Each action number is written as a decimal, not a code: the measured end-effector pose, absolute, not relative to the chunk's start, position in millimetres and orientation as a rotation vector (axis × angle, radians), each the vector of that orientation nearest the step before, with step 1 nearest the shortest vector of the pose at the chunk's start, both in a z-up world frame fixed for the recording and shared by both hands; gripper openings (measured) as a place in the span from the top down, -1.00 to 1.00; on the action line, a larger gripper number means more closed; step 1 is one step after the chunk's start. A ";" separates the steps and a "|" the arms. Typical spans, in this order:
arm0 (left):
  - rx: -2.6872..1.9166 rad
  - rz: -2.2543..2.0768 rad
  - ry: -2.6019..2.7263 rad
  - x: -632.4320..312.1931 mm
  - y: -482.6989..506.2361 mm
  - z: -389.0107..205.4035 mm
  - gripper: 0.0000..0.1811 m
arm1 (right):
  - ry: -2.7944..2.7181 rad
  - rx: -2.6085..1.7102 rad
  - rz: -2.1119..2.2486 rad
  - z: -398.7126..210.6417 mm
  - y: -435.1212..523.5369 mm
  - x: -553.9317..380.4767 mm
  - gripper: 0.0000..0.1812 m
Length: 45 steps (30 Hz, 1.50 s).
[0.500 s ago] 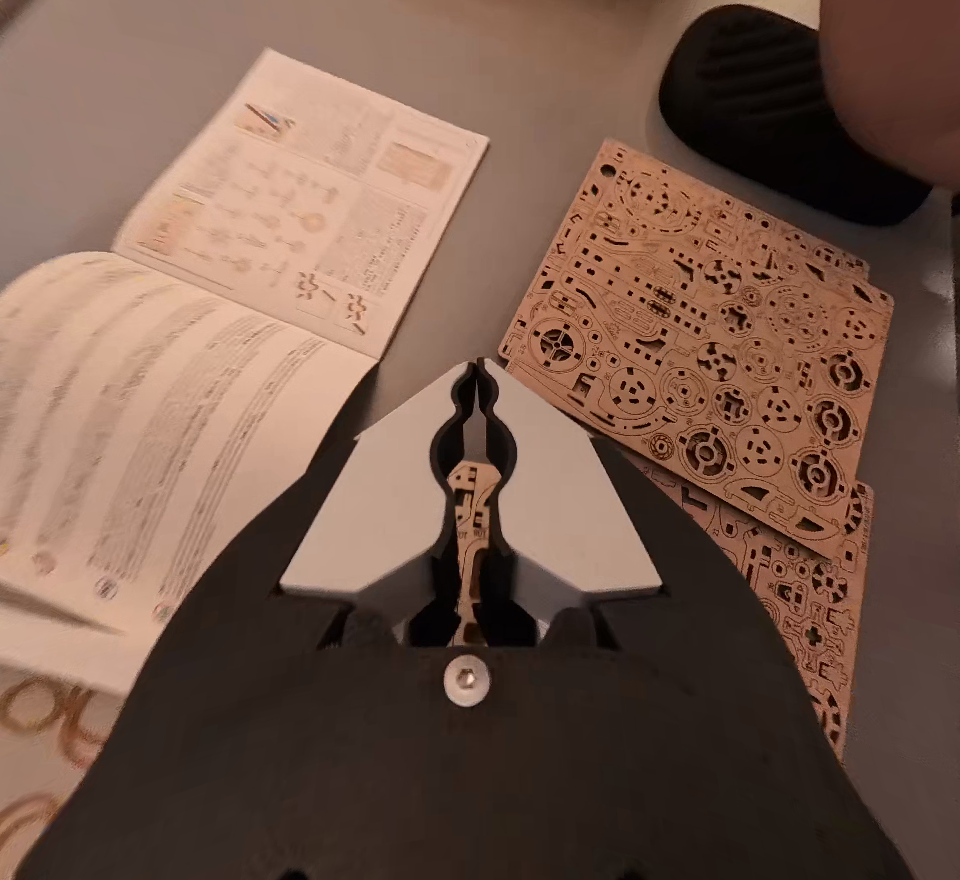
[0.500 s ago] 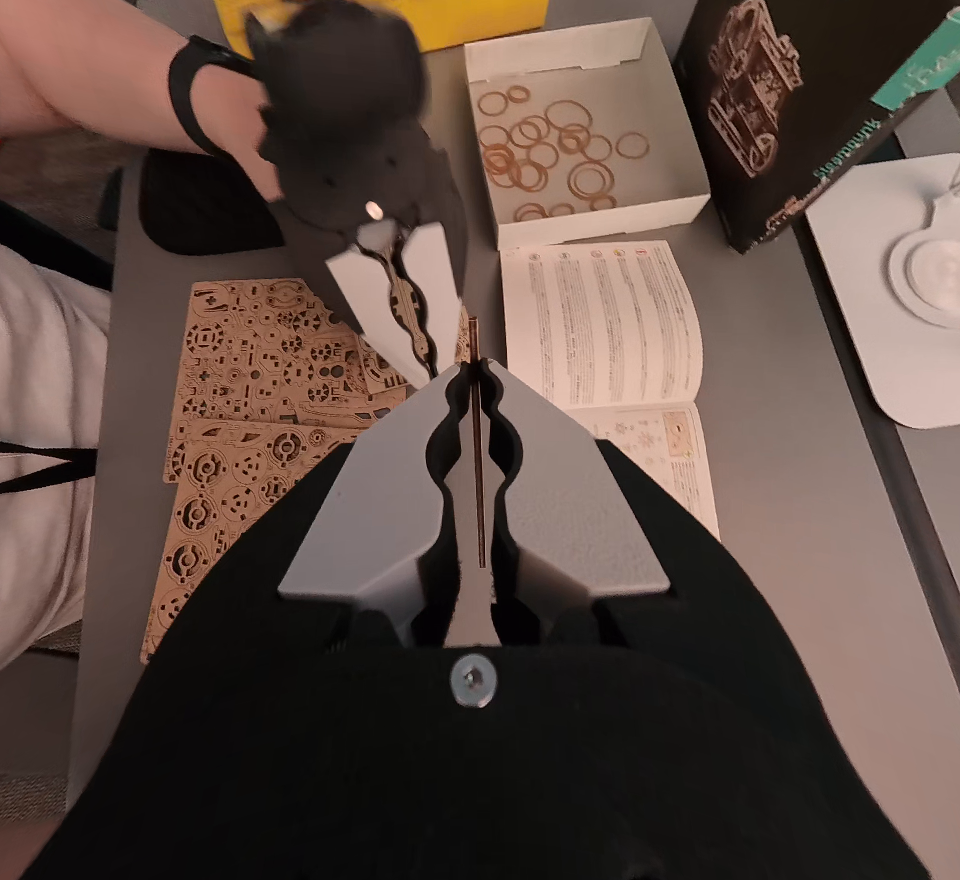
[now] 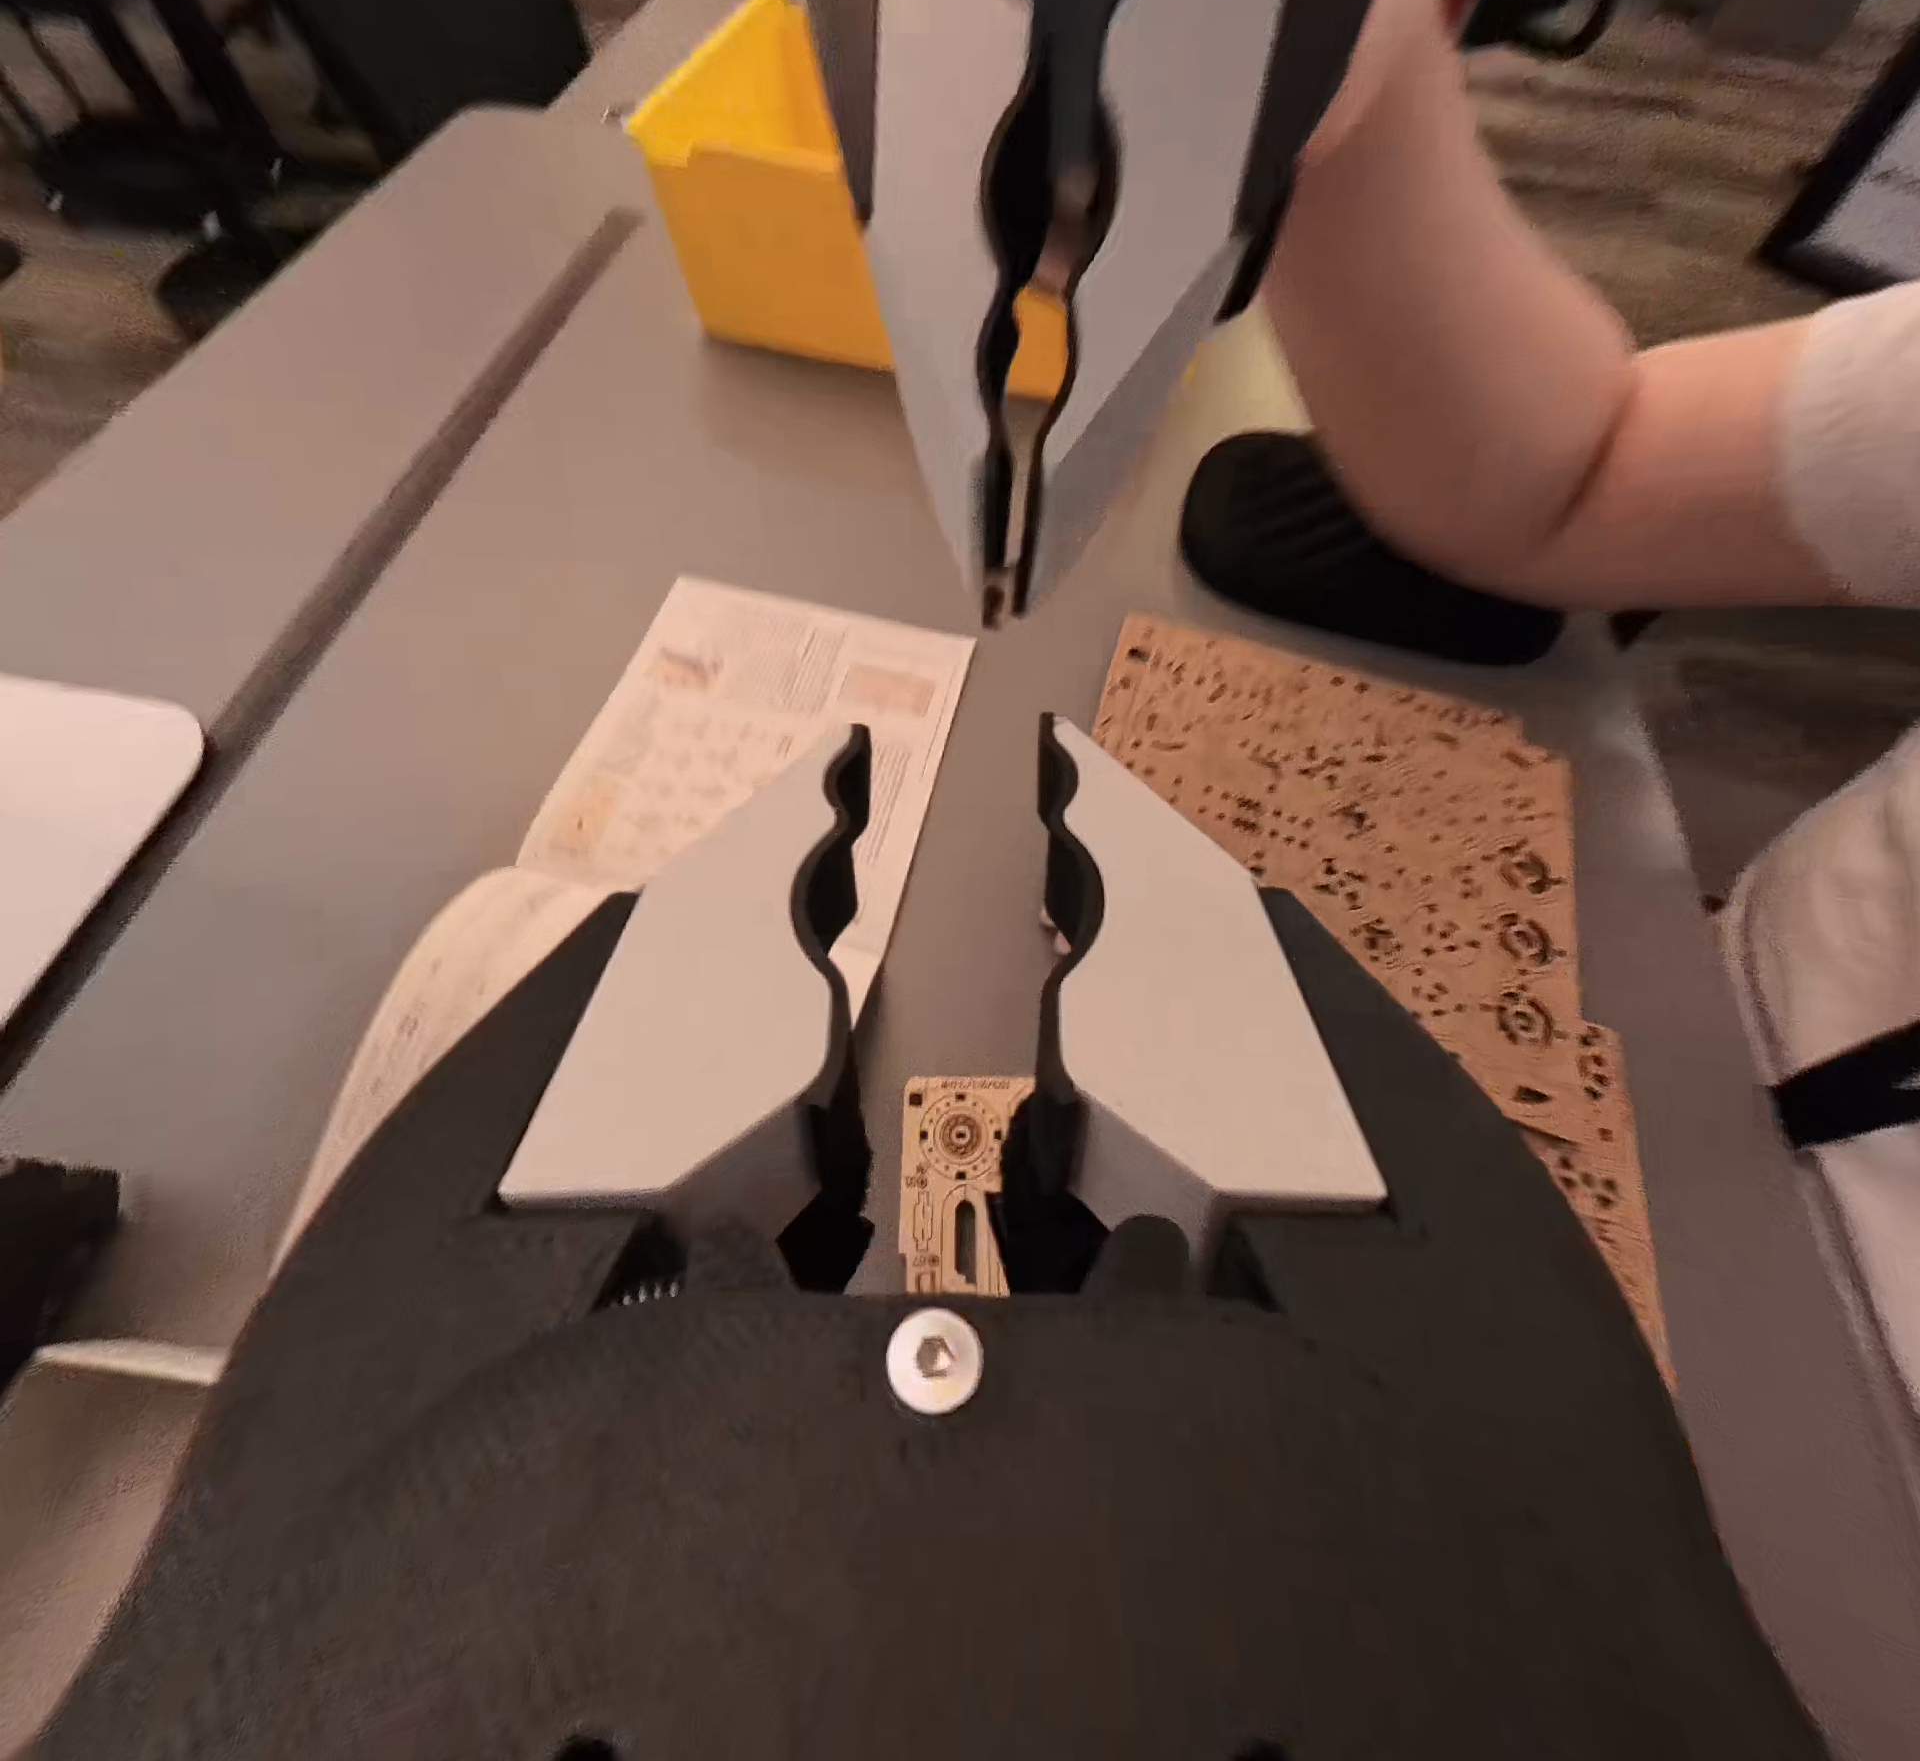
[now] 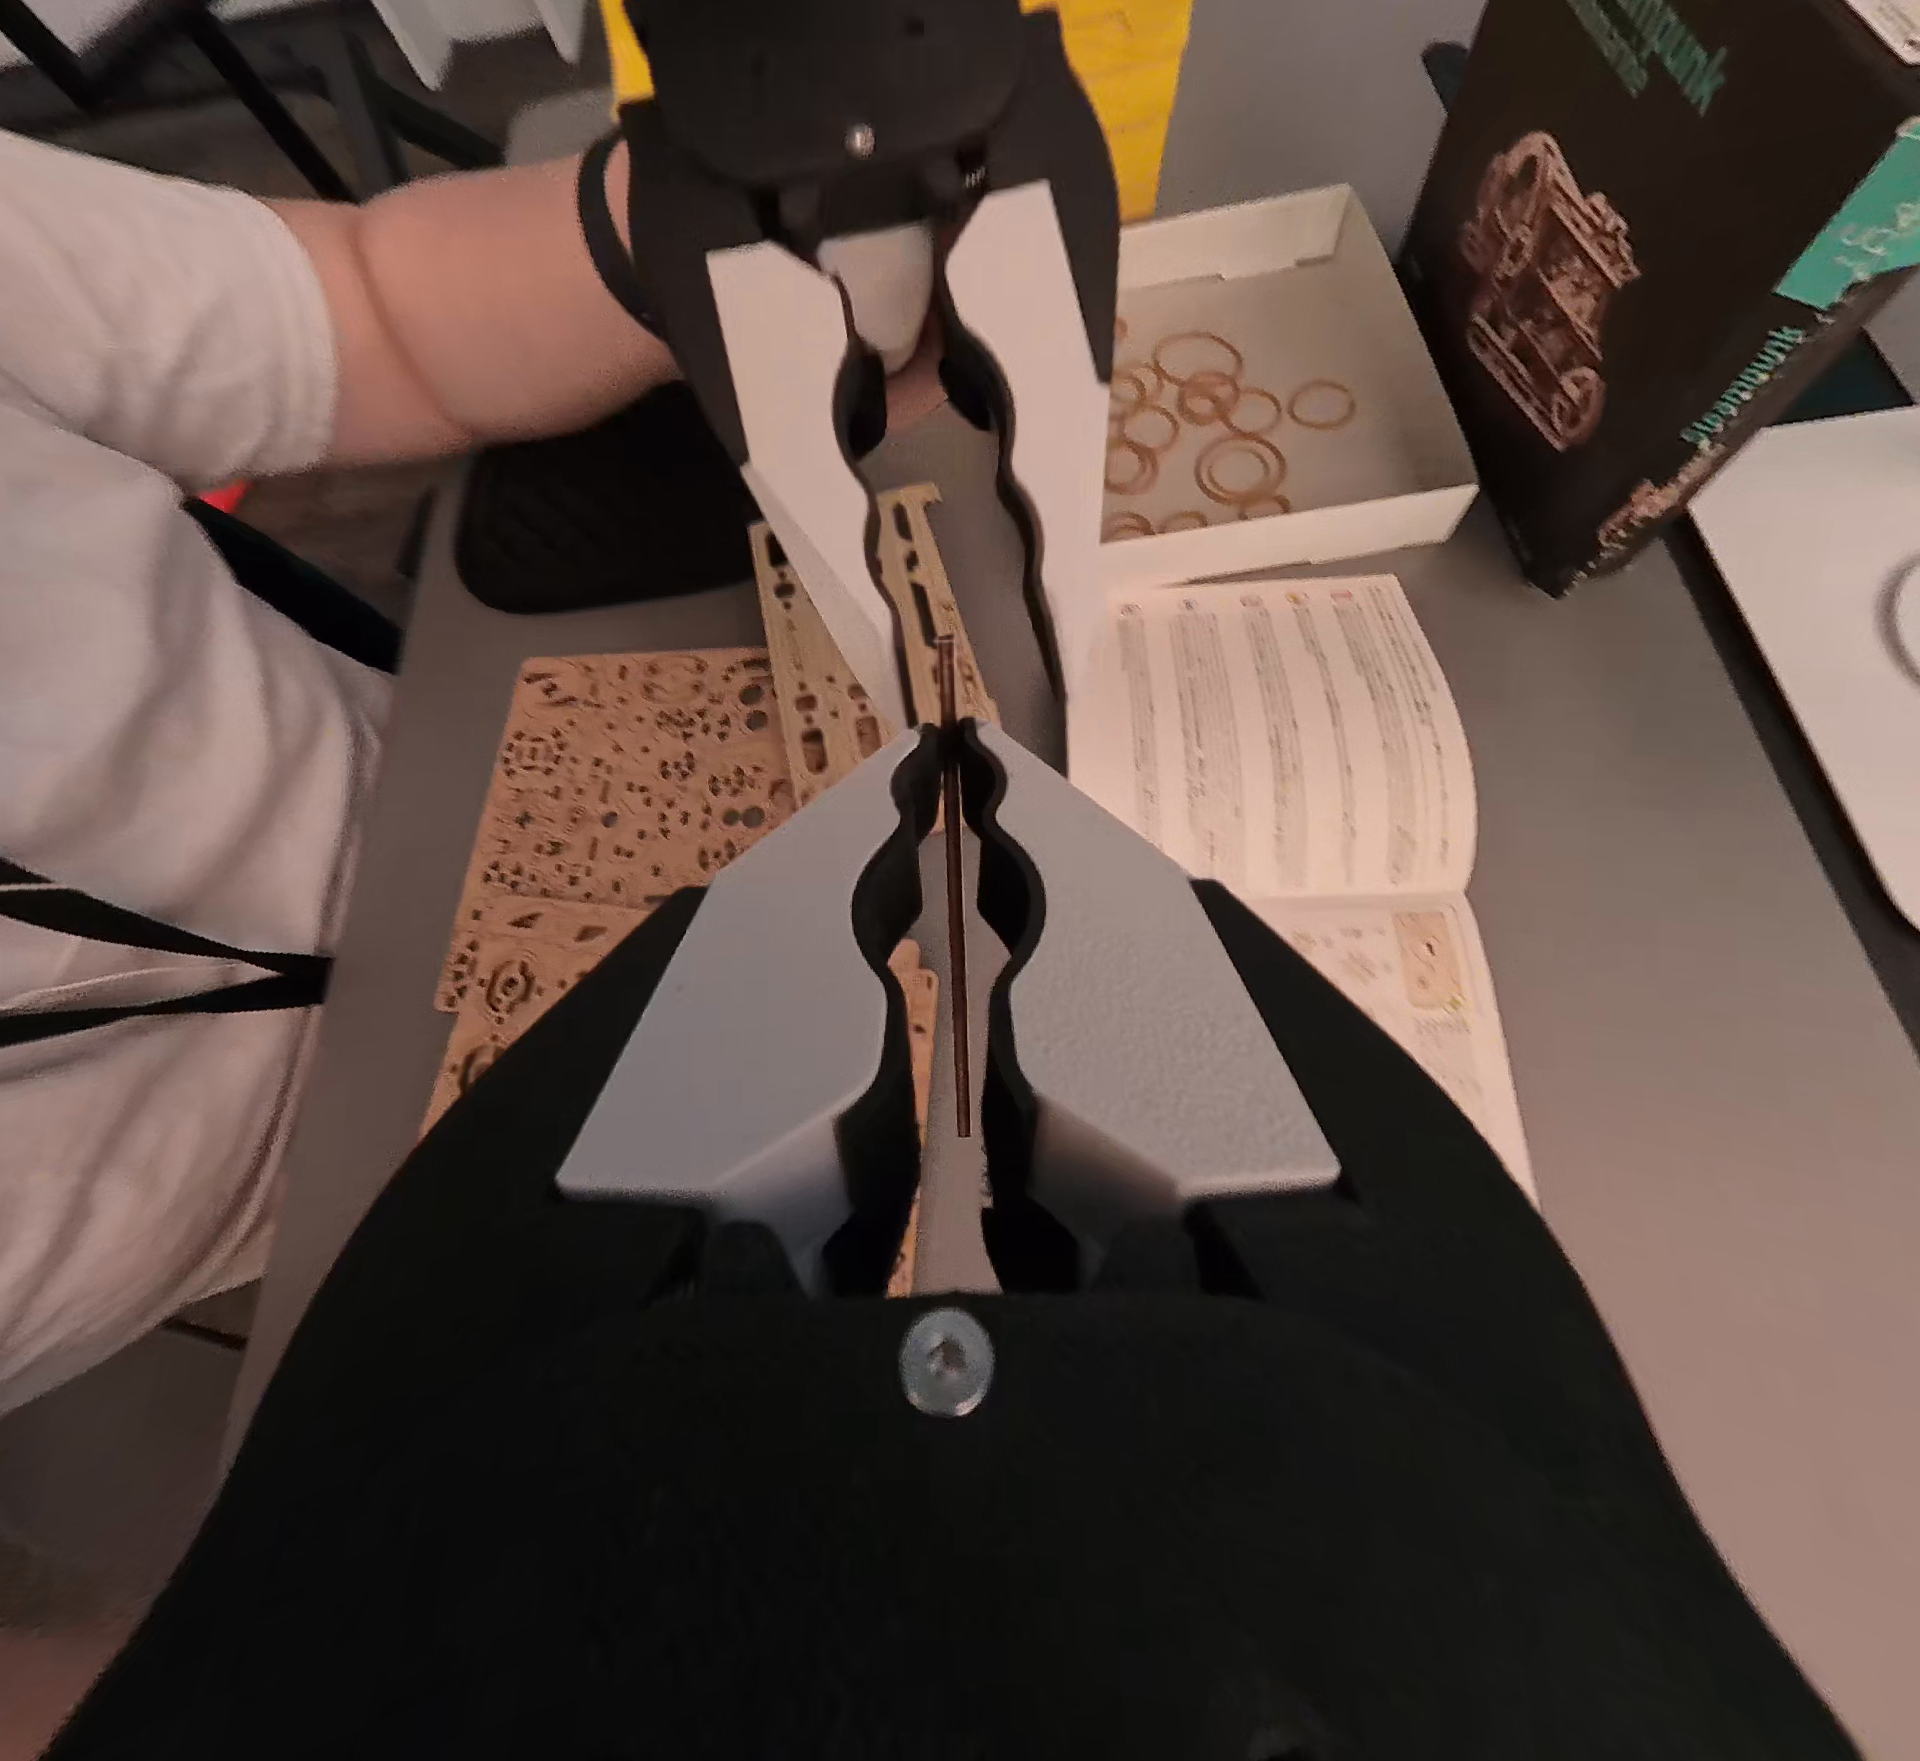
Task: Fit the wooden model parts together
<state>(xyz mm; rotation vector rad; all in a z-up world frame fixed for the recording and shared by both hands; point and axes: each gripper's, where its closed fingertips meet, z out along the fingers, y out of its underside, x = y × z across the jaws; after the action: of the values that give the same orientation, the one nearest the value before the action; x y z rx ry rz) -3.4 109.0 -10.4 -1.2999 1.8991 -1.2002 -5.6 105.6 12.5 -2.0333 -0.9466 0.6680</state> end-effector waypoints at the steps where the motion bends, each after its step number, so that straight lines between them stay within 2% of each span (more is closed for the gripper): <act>1: -1.264 -1.239 1.901 -6.0 106.7 2.1 0.65 | -0.939 -2.010 0.712 16.2 105.0 -8.4 0.97; 5: -1.185 -1.274 1.872 -16.5 101.6 19.4 0.70 | -0.936 -1.935 0.837 28.3 99.8 -18.5 0.98; 9: -1.093 -1.312 1.788 -27.7 98.2 29.5 0.84 | -0.959 -1.914 0.865 30.3 96.6 -26.2 0.97; 16: -1.047 -1.310 1.811 -33.3 89.1 37.7 0.81 | -0.997 -1.922 0.856 26.1 94.1 -35.6 0.98; 19: -1.030 -1.293 1.828 -32.1 86.5 34.1 0.98 | -1.022 -1.925 0.845 24.0 92.0 -37.6 0.98; 35: -1.114 -1.537 1.847 -35.5 80.1 32.7 0.98 | -1.140 -1.858 0.751 21.9 87.2 -39.5 0.97; 41: -1.062 -1.553 1.698 -48.8 100.2 64.4 1.00 | -1.056 -1.877 0.804 26.6 91.9 -34.2 0.97; 45: -1.067 -1.632 1.685 -54.4 99.6 70.8 0.86 | -1.023 -1.867 0.865 32.0 91.0 -36.6 0.98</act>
<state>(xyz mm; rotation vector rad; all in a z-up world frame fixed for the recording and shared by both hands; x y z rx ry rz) -54.4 99.6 70.8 -1.0665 1.6848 -1.6321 -36.6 91.0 32.0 -1.8667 -1.0233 0.8650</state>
